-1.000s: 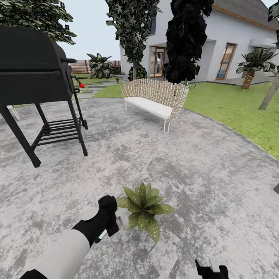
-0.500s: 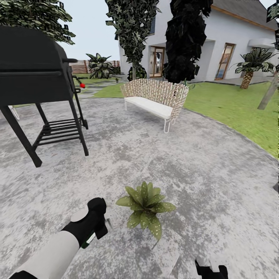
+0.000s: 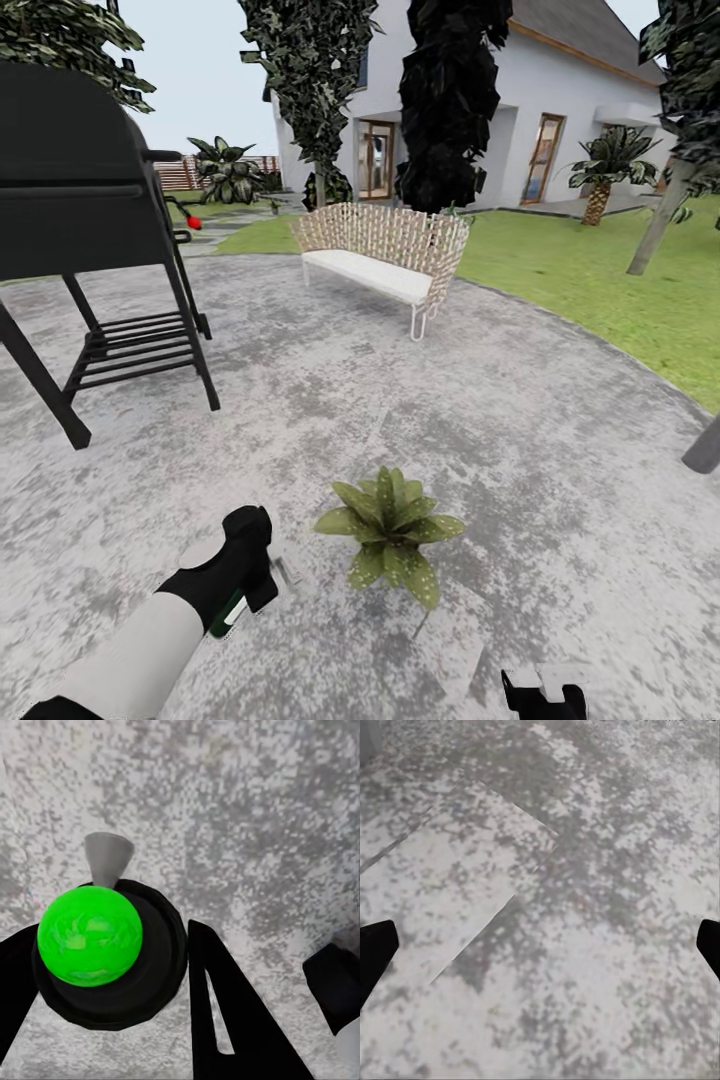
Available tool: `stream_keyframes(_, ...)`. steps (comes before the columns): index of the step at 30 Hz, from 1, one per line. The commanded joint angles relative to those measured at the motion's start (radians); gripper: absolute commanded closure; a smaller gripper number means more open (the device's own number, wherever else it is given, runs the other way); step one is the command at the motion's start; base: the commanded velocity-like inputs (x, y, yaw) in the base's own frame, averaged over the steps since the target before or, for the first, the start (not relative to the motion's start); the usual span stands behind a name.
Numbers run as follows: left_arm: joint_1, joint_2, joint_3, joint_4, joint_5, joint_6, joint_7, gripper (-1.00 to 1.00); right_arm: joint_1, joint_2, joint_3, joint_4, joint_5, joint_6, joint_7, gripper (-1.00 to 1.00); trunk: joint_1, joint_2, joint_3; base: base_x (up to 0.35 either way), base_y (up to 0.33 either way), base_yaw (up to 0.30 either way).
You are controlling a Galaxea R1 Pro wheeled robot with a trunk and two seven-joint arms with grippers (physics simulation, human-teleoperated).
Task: Pick up the pesticide atomizer in the garden and spray insectifuge to fully cover both potted plants in the garden.
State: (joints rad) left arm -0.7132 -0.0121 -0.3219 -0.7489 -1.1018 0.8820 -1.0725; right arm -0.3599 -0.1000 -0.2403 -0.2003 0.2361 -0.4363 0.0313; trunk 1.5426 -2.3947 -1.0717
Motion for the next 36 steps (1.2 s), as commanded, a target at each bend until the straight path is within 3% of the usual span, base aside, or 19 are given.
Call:
stream_keyframes(1, -0.006, 0.000, -0.002, -0.002, -0.007, 0.006, -0.010, 1.00, -0.001, -0.002, -0.009, 0.000, 0.008, -0.004, 0.003, -1.00, 0.000, 0.000, -0.001, 0.121, 0.302, 0.000)
stream_keyframes(6, -0.030, -0.009, -0.003, -0.003, -0.007, 0.007, -0.018, 1.00, -0.001, -0.004, -0.010, -0.001, 0.008, -0.004, 0.003, -1.00, 0.000, 0.000, -0.001, 0.195, 0.267, -0.076)
stream_keyframes(10, -0.065, -0.009, -0.007, -0.001, -0.017, 0.004, -0.104, 1.00, -0.001, -0.004, -0.010, -0.001, 0.008, -0.004, 0.002, -1.00, 0.000, 0.000, -0.001, 0.242, 0.231, -0.266)
stream_keyframes(12, -0.066, -0.009, -0.011, -0.001, -0.020, 0.001, -0.118, 1.00, -0.001, -0.004, -0.010, -0.001, 0.008, -0.004, 0.002, -1.00, 0.000, 0.000, -0.001, 0.269, 0.211, -0.286)
stream_keyframes(20, -0.057, -0.008, -0.020, 0.011, -0.022, -0.007, -0.126, 1.00, -0.001, -0.004, -0.010, -0.001, 0.008, -0.004, 0.002, -1.00, 0.000, 0.000, -0.001, 0.100, 0.072, -0.290)
stream_keyframes(24, -0.067, -0.010, -0.045, 0.011, -0.025, -0.003, -0.126, 1.00, -0.001, -0.004, -0.010, -0.001, 0.008, -0.004, 0.002, -1.00, 0.000, 0.000, -0.001, 0.000, 0.000, -0.290)
stream_keyframes(26, -0.071, -0.011, -0.046, 0.009, -0.046, 0.002, -0.126, 1.00, -0.001, -0.004, -0.010, -0.001, 0.008, -0.004, 0.002, -1.00, 0.000, 0.000, -0.001, 0.000, 0.000, -0.277)
stream_keyframes(29, -0.061, -0.010, -0.042, 0.011, -0.166, 0.007, -0.135, 1.00, -0.001, -0.006, -0.009, 0.001, 0.008, -0.004, 0.003, -1.00, 0.000, 0.000, -0.001, 0.000, 0.000, -0.047)
stream_keyframes(36, -0.057, -0.011, -0.032, 0.012, -0.168, 0.009, -0.136, 1.00, -0.001, -0.006, -0.010, -0.001, 0.008, -0.004, 0.002, -1.00, 0.000, 0.000, -0.001, 0.013, 0.214, -0.033)
